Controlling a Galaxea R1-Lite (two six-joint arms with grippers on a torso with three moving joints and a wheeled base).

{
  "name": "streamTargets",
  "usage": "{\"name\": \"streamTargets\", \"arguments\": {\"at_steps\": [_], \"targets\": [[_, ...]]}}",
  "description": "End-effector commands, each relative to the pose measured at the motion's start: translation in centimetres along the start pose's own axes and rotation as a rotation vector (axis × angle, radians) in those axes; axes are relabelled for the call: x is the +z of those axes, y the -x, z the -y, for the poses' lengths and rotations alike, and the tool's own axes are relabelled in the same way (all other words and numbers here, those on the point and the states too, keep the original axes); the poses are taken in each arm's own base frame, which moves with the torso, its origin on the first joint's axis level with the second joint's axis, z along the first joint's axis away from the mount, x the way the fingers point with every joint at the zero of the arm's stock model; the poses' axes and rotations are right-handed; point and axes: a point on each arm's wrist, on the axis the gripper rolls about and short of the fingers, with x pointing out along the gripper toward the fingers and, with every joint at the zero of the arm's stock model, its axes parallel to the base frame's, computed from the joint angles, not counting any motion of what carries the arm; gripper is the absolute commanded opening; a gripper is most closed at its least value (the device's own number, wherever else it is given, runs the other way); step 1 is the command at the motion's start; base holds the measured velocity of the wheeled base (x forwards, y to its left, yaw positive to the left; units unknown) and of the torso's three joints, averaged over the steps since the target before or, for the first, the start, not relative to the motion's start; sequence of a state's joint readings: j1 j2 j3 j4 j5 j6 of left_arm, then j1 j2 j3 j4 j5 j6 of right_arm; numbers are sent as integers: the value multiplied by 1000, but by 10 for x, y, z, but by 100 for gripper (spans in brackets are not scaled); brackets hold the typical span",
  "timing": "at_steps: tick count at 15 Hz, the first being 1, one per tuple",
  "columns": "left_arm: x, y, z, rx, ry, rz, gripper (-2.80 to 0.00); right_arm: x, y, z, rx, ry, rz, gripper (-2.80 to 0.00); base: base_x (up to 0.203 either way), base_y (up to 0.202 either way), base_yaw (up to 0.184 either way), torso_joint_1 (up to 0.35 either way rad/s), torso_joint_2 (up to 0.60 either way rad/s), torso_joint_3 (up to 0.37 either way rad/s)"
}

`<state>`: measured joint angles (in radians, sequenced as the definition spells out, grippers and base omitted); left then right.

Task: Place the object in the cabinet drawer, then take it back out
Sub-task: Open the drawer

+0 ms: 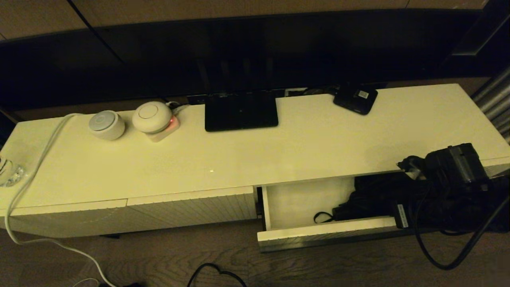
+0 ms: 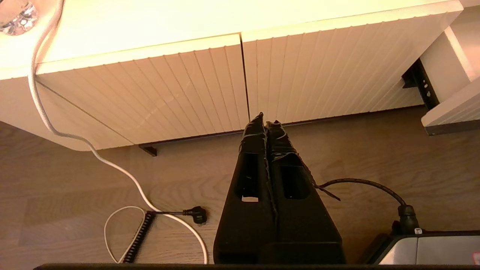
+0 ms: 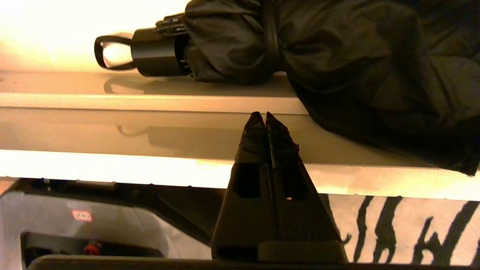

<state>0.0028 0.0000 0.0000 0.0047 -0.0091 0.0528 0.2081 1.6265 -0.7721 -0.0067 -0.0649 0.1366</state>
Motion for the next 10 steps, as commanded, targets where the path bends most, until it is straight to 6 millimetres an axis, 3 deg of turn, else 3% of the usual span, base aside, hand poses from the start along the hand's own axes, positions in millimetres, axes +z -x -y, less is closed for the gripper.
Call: {"name": "streamTargets", "arguments": {"at_steps": [1, 10], "targets": [[-1, 0, 0, 0, 1, -3, -280, -5, 2, 0, -2, 5, -41, -280, 0, 0, 0, 0, 0, 0], [-1, 0, 0, 0, 0, -3, -280, -21, 0, -7, 3, 44, -151, -280, 0, 0, 0, 0, 0, 0]]}}
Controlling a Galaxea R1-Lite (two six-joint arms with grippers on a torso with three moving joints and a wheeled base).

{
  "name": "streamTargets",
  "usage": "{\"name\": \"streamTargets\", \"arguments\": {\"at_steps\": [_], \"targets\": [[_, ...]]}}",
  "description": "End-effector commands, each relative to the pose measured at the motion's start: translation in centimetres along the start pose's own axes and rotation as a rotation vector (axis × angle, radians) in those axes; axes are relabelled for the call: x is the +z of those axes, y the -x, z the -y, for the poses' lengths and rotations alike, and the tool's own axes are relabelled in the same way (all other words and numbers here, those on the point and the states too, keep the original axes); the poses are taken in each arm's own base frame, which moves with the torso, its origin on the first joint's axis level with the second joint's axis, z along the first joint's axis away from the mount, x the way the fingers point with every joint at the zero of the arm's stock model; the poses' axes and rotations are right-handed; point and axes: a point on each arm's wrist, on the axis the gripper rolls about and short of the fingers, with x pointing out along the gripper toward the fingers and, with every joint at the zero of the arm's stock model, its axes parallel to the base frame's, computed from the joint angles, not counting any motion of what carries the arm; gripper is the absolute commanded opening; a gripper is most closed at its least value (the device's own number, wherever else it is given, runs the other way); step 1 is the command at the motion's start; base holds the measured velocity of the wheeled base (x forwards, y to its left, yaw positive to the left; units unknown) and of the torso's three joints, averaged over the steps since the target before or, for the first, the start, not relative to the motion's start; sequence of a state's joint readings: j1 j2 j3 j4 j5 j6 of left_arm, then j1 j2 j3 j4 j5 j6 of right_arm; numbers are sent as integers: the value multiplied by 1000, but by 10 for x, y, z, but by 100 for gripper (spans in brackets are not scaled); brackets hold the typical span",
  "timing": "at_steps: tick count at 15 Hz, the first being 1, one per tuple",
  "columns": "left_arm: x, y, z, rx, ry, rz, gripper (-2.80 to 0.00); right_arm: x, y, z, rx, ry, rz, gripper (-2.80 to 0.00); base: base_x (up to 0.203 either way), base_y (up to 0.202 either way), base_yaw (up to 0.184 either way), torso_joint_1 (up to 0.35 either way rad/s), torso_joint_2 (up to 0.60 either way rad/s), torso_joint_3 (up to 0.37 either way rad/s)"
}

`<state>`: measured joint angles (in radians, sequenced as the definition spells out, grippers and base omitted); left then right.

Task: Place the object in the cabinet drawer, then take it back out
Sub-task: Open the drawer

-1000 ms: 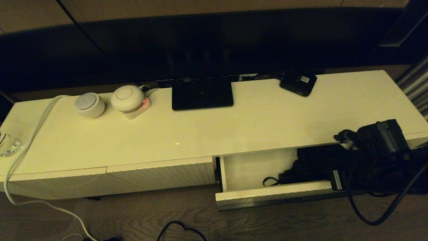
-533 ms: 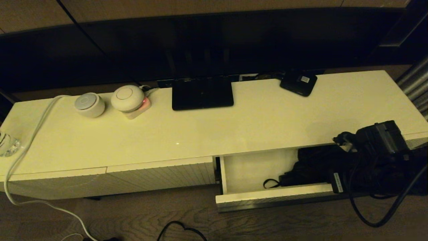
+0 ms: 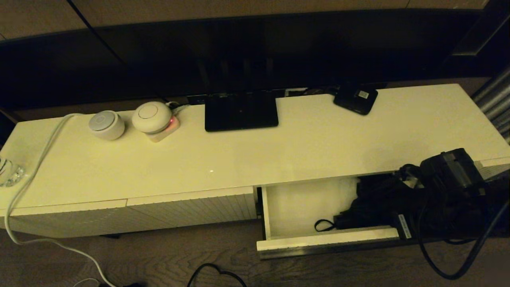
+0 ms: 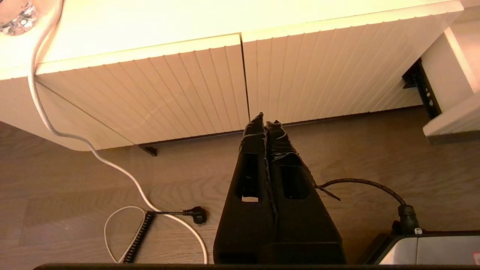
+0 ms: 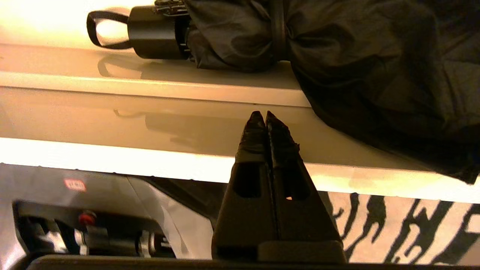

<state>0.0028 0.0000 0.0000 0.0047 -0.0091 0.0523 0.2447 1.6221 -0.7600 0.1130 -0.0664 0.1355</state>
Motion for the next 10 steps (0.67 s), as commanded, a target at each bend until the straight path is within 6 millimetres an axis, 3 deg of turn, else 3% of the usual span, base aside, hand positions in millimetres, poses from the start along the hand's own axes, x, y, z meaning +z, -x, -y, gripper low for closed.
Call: {"name": "streamTargets", "arguments": {"at_steps": [1, 10], "targets": [[-1, 0, 0, 0, 0, -3, -280, -6, -6, 0, -5, 8, -42, -280, 0, 0, 0, 0, 0, 0], [-1, 0, 0, 0, -1, -3, -280, -21, -20, 1, -19, 18, -141, -280, 0, 0, 0, 0, 0, 0]]}}
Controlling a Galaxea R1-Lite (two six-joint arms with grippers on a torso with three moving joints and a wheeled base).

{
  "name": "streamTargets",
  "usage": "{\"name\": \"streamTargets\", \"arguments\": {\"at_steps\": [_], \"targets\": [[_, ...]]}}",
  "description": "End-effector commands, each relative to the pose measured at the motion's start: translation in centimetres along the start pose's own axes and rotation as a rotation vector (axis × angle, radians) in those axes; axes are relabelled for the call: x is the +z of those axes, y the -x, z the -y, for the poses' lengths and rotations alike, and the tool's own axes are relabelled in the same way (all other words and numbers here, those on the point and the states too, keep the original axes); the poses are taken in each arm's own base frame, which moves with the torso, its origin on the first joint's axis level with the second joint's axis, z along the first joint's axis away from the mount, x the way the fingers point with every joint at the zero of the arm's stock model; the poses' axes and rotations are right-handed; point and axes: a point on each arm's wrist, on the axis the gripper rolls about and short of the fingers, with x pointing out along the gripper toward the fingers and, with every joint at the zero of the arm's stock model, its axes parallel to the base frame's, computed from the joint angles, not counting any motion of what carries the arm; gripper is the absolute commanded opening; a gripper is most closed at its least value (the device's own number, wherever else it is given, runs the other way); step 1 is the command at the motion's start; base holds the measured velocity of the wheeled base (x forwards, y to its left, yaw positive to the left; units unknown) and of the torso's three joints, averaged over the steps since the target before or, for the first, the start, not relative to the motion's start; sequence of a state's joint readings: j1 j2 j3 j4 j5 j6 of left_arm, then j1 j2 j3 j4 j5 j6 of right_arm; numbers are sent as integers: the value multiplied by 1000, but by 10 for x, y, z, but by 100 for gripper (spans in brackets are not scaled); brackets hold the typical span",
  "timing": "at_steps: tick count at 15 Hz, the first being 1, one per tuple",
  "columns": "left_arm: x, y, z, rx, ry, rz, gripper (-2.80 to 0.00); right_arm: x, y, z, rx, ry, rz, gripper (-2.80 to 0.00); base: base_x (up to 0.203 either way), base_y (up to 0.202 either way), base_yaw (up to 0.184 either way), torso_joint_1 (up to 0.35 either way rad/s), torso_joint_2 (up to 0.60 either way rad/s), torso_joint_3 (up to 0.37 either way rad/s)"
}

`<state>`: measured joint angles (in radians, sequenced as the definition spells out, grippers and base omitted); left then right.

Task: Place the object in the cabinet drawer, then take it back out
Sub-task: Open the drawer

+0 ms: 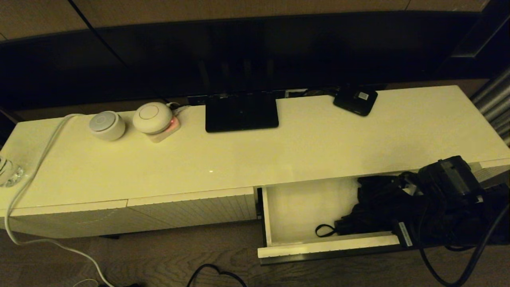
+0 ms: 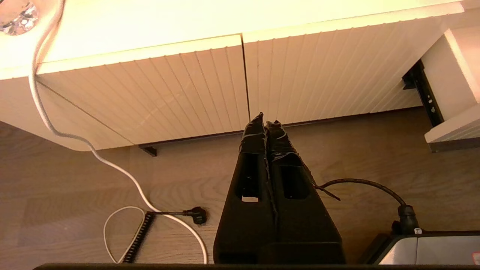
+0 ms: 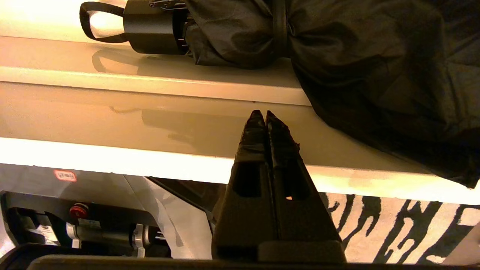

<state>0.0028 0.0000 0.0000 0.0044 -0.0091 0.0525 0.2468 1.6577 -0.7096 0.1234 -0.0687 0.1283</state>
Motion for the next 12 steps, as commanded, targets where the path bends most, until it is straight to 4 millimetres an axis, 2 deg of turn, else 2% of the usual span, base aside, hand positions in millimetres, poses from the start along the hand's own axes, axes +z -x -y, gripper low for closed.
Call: {"name": "streamTargets", "arguments": {"at_steps": [1, 7, 12], "targets": [[-1, 0, 0, 0, 0, -3, -280, -7, -9, 0, -6, 4, -58, -280, 0, 0, 0, 0, 0, 0], [-1, 0, 0, 0, 0, -3, -280, -17, -15, 2, -9, 52, -106, -280, 0, 0, 0, 0, 0, 0], [-1, 0, 0, 0, -1, -3, -280, -11, -15, 3, -15, 32, -77, -280, 0, 0, 0, 0, 0, 0]]}}
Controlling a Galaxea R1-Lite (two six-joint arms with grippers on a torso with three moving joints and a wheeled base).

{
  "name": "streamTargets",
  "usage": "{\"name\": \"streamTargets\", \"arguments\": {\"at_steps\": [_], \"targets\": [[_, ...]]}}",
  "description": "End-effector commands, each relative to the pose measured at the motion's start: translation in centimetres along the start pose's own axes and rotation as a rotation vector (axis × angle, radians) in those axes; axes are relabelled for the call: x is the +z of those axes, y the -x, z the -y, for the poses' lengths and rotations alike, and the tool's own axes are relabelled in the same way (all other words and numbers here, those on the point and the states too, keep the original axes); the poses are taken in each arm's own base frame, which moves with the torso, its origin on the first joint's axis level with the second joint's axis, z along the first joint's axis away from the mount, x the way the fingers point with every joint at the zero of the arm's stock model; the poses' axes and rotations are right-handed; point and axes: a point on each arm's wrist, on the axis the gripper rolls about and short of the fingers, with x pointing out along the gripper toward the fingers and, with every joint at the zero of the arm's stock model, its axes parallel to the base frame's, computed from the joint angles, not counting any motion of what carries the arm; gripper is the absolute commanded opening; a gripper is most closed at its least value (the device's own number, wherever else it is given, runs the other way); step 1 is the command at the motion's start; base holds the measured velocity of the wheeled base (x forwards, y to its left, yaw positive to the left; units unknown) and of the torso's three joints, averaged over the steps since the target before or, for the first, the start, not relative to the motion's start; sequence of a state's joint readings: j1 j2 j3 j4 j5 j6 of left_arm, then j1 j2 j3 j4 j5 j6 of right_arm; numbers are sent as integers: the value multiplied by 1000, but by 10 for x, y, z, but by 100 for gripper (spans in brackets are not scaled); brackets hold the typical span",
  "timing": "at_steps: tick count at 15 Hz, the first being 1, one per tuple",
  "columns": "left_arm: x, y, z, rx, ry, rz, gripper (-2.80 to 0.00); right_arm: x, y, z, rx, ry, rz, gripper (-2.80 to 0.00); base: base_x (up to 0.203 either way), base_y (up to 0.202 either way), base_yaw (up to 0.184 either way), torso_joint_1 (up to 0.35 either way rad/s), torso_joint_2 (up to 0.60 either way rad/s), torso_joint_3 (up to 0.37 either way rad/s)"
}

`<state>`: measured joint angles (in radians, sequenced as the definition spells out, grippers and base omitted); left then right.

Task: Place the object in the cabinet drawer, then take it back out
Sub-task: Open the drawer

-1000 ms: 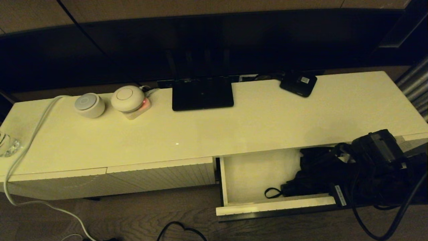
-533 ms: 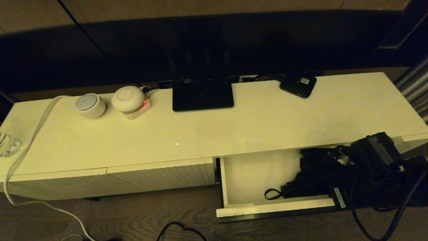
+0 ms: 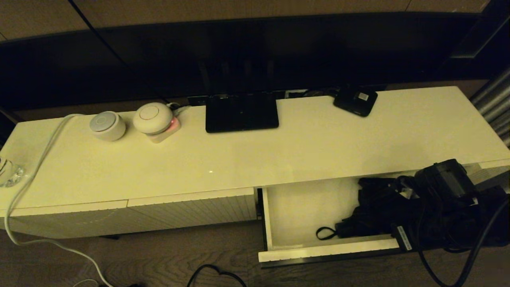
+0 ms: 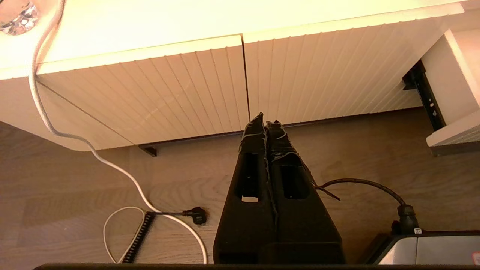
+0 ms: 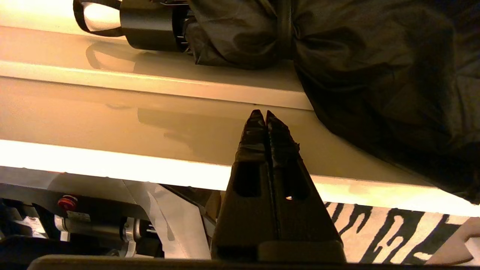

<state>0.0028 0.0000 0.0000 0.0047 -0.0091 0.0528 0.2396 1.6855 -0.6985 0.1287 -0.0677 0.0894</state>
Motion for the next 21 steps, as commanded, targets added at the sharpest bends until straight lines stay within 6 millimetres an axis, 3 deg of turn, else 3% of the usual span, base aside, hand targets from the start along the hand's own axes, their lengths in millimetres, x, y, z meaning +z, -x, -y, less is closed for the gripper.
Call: {"name": "streamTargets", "arguments": {"at_steps": [1, 4, 12, 21], "targets": [[-1, 0, 0, 0, -1, -3, -280, -3, -6, 3, -9, -18, -3, -280, 0, 0, 0, 0, 0, 0], [-1, 0, 0, 0, -1, -3, -280, 11, -2, 12, -16, -64, 146, -280, 0, 0, 0, 0, 0, 0], [-1, 0, 0, 0, 1, -3, -280, 27, 14, 15, -4, -118, 291, -280, 0, 0, 0, 0, 0, 0], [-1, 0, 0, 0, 1, -3, -280, 29, 10, -6, 81, -142, 314, -280, 0, 0, 0, 0, 0, 0]]}}
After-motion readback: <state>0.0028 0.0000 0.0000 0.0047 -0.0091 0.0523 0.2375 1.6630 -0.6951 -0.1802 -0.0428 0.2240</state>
